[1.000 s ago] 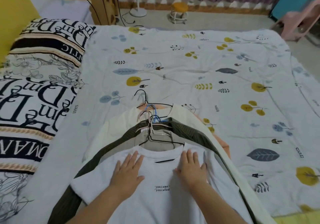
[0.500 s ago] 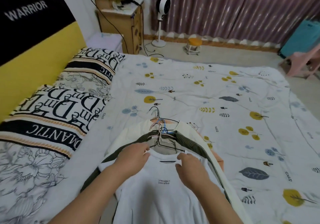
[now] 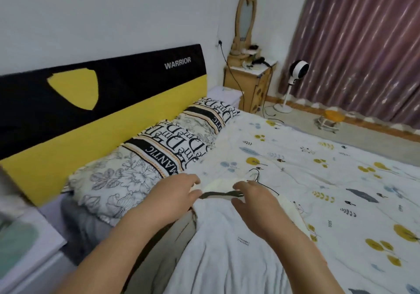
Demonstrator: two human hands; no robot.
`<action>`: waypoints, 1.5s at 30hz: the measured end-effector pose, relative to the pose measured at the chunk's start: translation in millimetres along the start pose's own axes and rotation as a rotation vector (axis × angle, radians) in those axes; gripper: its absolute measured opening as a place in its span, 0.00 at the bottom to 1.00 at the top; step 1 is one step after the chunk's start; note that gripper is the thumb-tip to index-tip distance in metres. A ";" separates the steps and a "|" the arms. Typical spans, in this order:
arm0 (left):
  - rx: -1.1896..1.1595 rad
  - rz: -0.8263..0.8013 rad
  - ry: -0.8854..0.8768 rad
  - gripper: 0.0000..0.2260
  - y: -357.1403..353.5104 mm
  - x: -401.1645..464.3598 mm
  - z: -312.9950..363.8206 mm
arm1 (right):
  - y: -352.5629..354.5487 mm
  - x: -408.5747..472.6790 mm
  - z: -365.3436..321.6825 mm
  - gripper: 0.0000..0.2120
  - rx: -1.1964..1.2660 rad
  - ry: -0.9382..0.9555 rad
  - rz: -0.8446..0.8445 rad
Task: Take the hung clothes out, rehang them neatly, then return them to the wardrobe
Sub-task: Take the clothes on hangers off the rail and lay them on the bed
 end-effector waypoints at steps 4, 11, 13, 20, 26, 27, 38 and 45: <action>0.071 0.015 0.141 0.19 45.8 -51.2 -23.4 | 5.5 -10.2 -53.1 0.19 0.014 0.169 -0.042; 0.194 0.082 0.412 0.22 126.5 -152.1 -79.5 | -0.8 -30.9 -167.2 0.22 0.048 0.459 -0.124; 0.227 0.116 0.493 0.20 146.9 -189.5 -95.5 | -6.7 -43.0 -205.2 0.23 0.047 0.544 -0.166; 0.236 0.183 0.773 0.20 217.3 -345.8 -141.7 | -33.6 -117.5 -355.3 0.23 0.118 0.822 -0.265; 0.309 0.227 0.936 0.22 273.3 -484.7 -173.8 | -62.3 -211.5 -468.8 0.25 0.185 1.015 -0.348; 0.318 0.231 0.964 0.22 280.4 -506.2 -177.8 | -66.2 -226.5 -485.9 0.25 0.189 1.042 -0.359; 0.286 0.350 1.379 0.24 338.9 -730.9 -193.4 | -102.7 -398.3 -654.3 0.26 0.234 1.465 -0.515; 0.328 0.513 1.643 0.23 361.7 -824.2 -176.4 | -109.3 -480.6 -740.5 0.26 0.316 1.778 -0.591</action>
Point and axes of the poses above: each hand's wrist, its own x-axis towards the middle knuckle, its own y-axis out of the back of the hand, z = x × y, the point moved 2 cm from there along x, towards the middle knuckle, and after that the axes turned 9 degrees about z, right-handed, at the moved point
